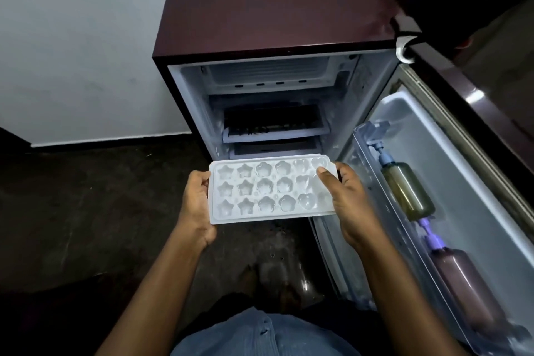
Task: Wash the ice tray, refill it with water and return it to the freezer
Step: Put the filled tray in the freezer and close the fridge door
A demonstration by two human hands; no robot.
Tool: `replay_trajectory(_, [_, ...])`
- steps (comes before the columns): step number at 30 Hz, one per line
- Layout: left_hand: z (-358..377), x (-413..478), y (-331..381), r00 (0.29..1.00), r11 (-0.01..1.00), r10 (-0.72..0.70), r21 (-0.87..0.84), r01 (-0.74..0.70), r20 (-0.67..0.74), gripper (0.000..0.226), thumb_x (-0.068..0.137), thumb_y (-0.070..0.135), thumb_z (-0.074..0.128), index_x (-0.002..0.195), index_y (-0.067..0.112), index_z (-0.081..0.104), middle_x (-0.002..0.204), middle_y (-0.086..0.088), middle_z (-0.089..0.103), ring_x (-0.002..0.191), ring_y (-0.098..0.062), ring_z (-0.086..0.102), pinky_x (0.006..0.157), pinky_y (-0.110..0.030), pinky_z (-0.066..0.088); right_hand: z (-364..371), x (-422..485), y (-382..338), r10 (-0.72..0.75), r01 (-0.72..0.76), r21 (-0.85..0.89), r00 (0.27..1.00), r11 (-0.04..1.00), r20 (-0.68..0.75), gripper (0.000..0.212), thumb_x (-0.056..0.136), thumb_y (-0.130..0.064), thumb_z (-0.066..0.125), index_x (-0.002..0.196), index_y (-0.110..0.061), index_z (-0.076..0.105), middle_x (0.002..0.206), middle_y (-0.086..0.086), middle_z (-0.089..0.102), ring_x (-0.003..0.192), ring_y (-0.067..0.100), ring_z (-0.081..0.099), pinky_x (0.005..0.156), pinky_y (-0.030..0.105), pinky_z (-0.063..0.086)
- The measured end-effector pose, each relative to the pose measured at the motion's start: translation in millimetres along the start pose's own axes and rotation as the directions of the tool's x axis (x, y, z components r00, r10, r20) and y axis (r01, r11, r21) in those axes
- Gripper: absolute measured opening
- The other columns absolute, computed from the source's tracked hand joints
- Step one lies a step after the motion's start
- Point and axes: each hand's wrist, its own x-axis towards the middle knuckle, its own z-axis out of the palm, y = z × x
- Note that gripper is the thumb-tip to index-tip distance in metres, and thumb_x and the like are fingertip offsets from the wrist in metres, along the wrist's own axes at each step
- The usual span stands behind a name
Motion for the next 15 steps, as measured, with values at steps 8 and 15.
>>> replay_trajectory(8, [13.5,41.9,22.3,1.000,0.998,0.018,-0.056,-0.019,-0.019,0.037,0.101,0.033,0.038,0.091,0.009,0.064,0.097,-0.012,0.081,0.085,-0.032,0.079,0.065,-0.043,0.064,19.0,32.0,-16.2,-0.014,0.037,0.134,0.985,0.990,-0.169,0.016,0.104,-0.014,0.064,0.119,-0.015,0.070,0.108,0.002,0.080,0.095,0.018,0.077,0.075,0.031,0.061])
replay_trajectory(15, [25.2,87.9,60.9,0.997,0.996,0.071,-0.059,-0.072,-0.019,0.033,0.101,0.027,0.041,0.090,0.009,0.067,0.100,-0.015,0.079,0.083,-0.033,0.078,0.060,-0.040,0.064,41.7,72.8,-24.0,-0.061,0.125,0.195,0.951,0.973,-0.303,0.033,0.102,-0.008,0.064,0.135,-0.010,0.066,0.123,0.005,0.076,0.100,0.013,0.075,0.080,0.026,0.059])
